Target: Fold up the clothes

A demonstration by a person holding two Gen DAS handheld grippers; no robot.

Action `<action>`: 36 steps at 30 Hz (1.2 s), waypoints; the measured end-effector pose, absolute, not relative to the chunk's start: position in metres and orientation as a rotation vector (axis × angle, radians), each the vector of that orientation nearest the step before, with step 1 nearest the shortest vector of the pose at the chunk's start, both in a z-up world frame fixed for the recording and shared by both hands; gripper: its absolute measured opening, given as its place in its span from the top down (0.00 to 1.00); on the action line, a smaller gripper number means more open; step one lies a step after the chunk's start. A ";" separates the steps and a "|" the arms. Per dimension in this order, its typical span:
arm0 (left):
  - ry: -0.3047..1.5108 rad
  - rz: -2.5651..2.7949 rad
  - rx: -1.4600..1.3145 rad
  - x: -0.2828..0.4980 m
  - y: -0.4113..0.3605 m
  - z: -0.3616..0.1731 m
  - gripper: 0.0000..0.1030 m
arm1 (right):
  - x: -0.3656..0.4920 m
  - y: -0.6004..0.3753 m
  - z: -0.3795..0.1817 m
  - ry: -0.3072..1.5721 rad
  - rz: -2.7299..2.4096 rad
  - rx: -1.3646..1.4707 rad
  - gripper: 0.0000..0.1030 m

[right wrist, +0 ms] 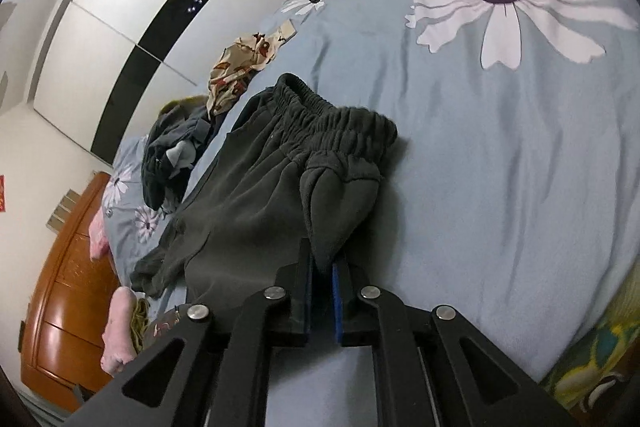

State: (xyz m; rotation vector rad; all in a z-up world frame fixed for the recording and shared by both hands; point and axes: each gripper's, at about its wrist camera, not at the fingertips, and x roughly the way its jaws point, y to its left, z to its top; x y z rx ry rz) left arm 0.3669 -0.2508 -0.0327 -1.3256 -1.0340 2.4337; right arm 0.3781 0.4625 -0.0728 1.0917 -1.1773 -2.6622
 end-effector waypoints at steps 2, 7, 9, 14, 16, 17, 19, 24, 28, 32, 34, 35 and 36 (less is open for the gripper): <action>-1.039 2.425 -1.334 0.366 -0.255 -0.027 0.81 | 0.378 0.465 -0.068 -1.135 -2.703 1.121 0.79; -0.870 2.572 -1.390 0.376 -0.267 -0.007 0.75 | 0.374 0.478 -0.048 -1.017 -2.816 1.149 0.71; -0.785 2.632 -1.350 0.369 -0.269 0.012 0.74 | 0.369 0.482 -0.037 -0.957 -2.863 1.157 0.71; -0.512 2.705 -1.154 0.279 -0.239 0.060 0.59 | 0.304 0.480 -0.006 -0.917 -2.830 1.119 0.68; -0.431 2.729 -1.135 0.229 -0.226 0.067 0.48 | 0.273 0.476 0.001 -0.894 -2.815 1.124 0.58; -0.411 2.742 -1.152 0.202 -0.223 0.066 0.47 | 0.257 0.472 0.003 -0.877 -2.808 1.137 0.56; -0.375 2.753 -1.202 0.157 -0.222 0.061 0.44 | 0.230 0.466 0.002 -0.846 -2.789 1.179 0.53; -0.310 2.763 -1.435 0.063 -0.213 0.021 0.43 | 0.173 0.465 -0.024 -0.861 -2.735 1.325 0.53; -0.319 2.808 -1.513 0.028 -0.213 -0.001 0.43 | 0.150 0.470 -0.040 -0.906 -2.668 1.352 0.53; -0.314 2.820 -1.521 0.012 -0.215 -0.010 0.44 | 0.137 0.472 -0.051 -0.988 -2.587 1.333 0.53; -0.301 2.807 -1.509 0.014 -0.213 -0.007 0.48 | 0.137 0.469 -0.049 -1.009 -2.545 1.292 0.51; -0.283 2.794 -1.494 0.017 -0.211 -0.005 0.54 | 0.137 0.466 -0.045 -0.990 -2.539 1.270 0.51; -0.264 2.780 -1.478 0.020 -0.208 -0.003 0.74 | 0.137 0.464 -0.042 -0.962 -2.538 1.260 0.51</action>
